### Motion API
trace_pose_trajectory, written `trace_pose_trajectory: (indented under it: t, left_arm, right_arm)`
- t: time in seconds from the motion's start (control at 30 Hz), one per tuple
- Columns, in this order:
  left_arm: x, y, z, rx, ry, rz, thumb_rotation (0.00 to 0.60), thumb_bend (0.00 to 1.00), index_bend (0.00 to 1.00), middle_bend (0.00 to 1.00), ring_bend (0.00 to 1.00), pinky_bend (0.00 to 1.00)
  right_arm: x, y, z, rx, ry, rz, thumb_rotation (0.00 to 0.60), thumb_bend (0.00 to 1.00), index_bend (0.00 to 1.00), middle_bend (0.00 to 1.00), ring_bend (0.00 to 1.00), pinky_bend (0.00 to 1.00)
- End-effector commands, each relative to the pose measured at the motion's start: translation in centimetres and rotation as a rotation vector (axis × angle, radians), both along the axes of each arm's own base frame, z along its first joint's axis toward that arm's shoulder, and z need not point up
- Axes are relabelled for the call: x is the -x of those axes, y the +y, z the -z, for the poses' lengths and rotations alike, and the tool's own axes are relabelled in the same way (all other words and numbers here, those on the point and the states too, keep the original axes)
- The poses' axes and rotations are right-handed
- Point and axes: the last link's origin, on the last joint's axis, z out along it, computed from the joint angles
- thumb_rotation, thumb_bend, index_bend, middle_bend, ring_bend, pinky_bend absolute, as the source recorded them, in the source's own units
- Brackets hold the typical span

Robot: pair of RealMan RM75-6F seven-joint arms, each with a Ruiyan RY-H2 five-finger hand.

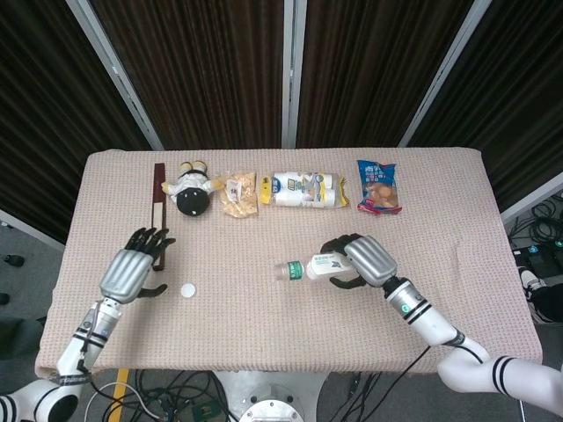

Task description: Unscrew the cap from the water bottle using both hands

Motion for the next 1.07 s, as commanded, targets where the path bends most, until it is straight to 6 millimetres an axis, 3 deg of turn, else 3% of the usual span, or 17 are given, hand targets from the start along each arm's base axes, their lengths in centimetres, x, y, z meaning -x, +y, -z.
trace_pose_trajectory:
  t: [0.03, 0.2, 0.27, 0.4, 0.57, 0.73, 0.83, 1.07]
  left_arm:
    - [1.2, -0.8, -3.1, -0.112, -0.048, -0.024, 0.600, 0.16, 0.14, 0.06, 0.02, 0.00]
    - [2.8, -2.1, -5.2, -0.180, -0.027, -0.052, 0.600, 0.16, 0.14, 0.06, 0.02, 0.00]
    - [3.7, -2.7, -6.1, -0.204, -0.035, -0.075, 0.600, 0.16, 0.14, 0.06, 0.02, 0.00]
    - [5.2, -3.6, -7.4, -0.231, -0.018, -0.115, 0.600, 0.16, 0.14, 0.06, 0.02, 0.00]
    - [7.7, -5.4, -9.2, -0.273, -0.017, -0.195, 0.600, 0.15, 0.14, 0.06, 0.02, 0.00]
    - [10.2, -7.9, -10.5, -0.314, -0.017, -0.273, 0.600, 0.14, 0.14, 0.06, 0.02, 0.00]
    - [11.0, -9.3, -10.7, -0.331, -0.019, -0.298, 0.600, 0.14, 0.14, 0.06, 0.02, 0.00]
    - [10.8, -12.0, -10.3, -0.368, -0.032, -0.301, 0.600, 0.14, 0.14, 0.06, 0.02, 0.00]
  right_arm:
    - [-0.4, -0.2, 2.2, -0.004, 0.050, -0.004, 0.600, 0.43, 0.33, 0.34, 0.16, 0.20]
    - [-0.3, 0.1, 3.5, -0.025, 0.090, 0.002, 0.600, 0.33, 0.06, 0.17, 0.01, 0.02]
    - [-0.2, 0.3, 3.1, -0.020, 0.089, 0.006, 0.600, 0.31, 0.00, 0.14, 0.00, 0.00]
    - [0.1, 0.7, 1.2, 0.004, 0.070, 0.026, 0.600, 0.30, 0.00, 0.08, 0.00, 0.00]
    - [2.5, 1.8, -4.2, 0.148, 0.059, 0.056, 0.600, 0.29, 0.00, 0.04, 0.00, 0.00]
    - [6.4, 5.0, -9.6, 0.306, 0.106, 0.139, 0.600, 0.29, 0.00, 0.00, 0.00, 0.00]
    - [8.1, 7.4, -11.9, 0.359, 0.088, 0.201, 0.600, 0.29, 0.00, 0.00, 0.00, 0.00]
    - [10.5, 11.4, -13.8, 0.416, 0.077, 0.288, 0.600, 0.29, 0.00, 0.00, 0.00, 0.00]
